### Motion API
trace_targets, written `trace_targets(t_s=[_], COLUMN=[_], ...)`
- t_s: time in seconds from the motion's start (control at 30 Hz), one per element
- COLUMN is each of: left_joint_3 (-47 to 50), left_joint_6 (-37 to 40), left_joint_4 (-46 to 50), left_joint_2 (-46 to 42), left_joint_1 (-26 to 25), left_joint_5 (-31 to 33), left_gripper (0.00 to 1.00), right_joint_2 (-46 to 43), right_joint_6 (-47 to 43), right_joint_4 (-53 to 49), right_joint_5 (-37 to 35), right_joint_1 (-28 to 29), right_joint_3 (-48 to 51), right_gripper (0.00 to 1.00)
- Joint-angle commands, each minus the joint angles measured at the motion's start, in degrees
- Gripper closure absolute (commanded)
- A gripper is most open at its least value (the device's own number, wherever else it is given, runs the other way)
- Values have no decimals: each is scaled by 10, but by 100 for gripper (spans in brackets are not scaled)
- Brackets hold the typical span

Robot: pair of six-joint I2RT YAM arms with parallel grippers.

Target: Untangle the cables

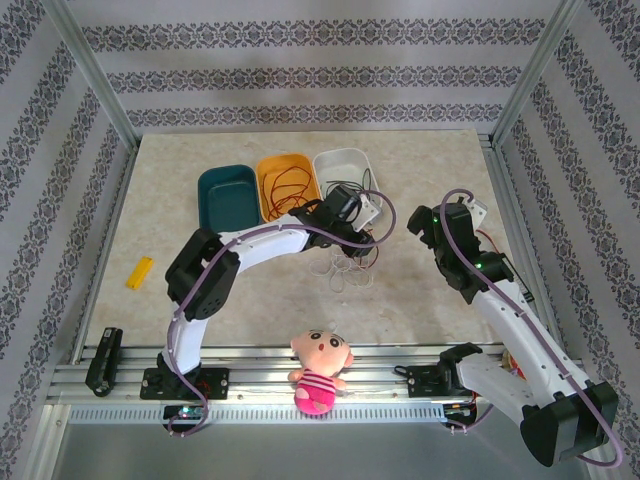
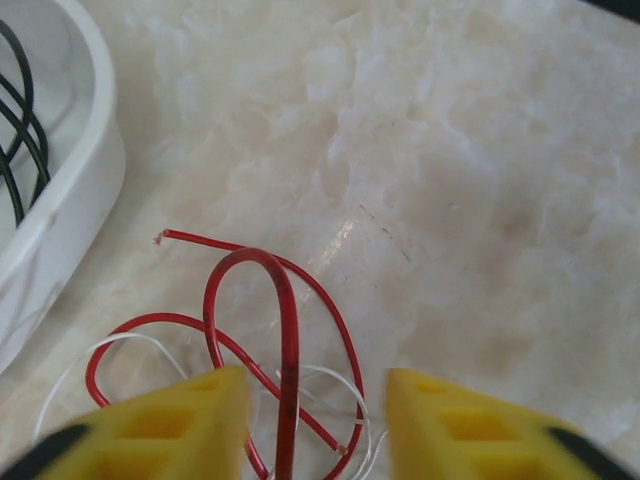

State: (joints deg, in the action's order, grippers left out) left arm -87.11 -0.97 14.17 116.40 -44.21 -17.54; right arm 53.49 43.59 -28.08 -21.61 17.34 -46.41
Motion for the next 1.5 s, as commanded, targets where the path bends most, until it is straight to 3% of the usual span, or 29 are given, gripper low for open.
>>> trace_targets(t_s=[0.0,0.07,0.2,0.5,0.67,0.77,0.87,1.0,1.47], left_joint_3=[-24,-24,-6,23,26,29,38,59,92], left_joint_6=[6,3,-12,-44,-82,-107,-123,-151,-214], left_joint_4=[28,23,-8,-34,-42,-53,-66,-92,-156], left_joint_2=[8,-1,-47,-145,-160,-161,-164,-166,-179], left_joint_1=[-10,-11,-11,-9,-3,2,6,13,19], left_joint_5=[7,7,-9,10,-23,-39,-29,-27,-84], left_gripper=[87,96,99,100,100,100,100,100,100], right_joint_2=[-8,-7,-3,-37,-94,-126,-135,-94,166], right_joint_6=[4,1,-4,-13,-17,-18,-24,-18,-21], right_joint_4=[-3,3,13,70,121,171,201,236,396], right_joint_5=[4,17,48,137,192,216,196,133,87], right_joint_1=[-8,-8,-8,-10,-6,17,70,155,230], right_joint_3=[8,16,37,109,169,211,233,235,171], right_gripper=[2,2,2,2,2,2,2,2,2])
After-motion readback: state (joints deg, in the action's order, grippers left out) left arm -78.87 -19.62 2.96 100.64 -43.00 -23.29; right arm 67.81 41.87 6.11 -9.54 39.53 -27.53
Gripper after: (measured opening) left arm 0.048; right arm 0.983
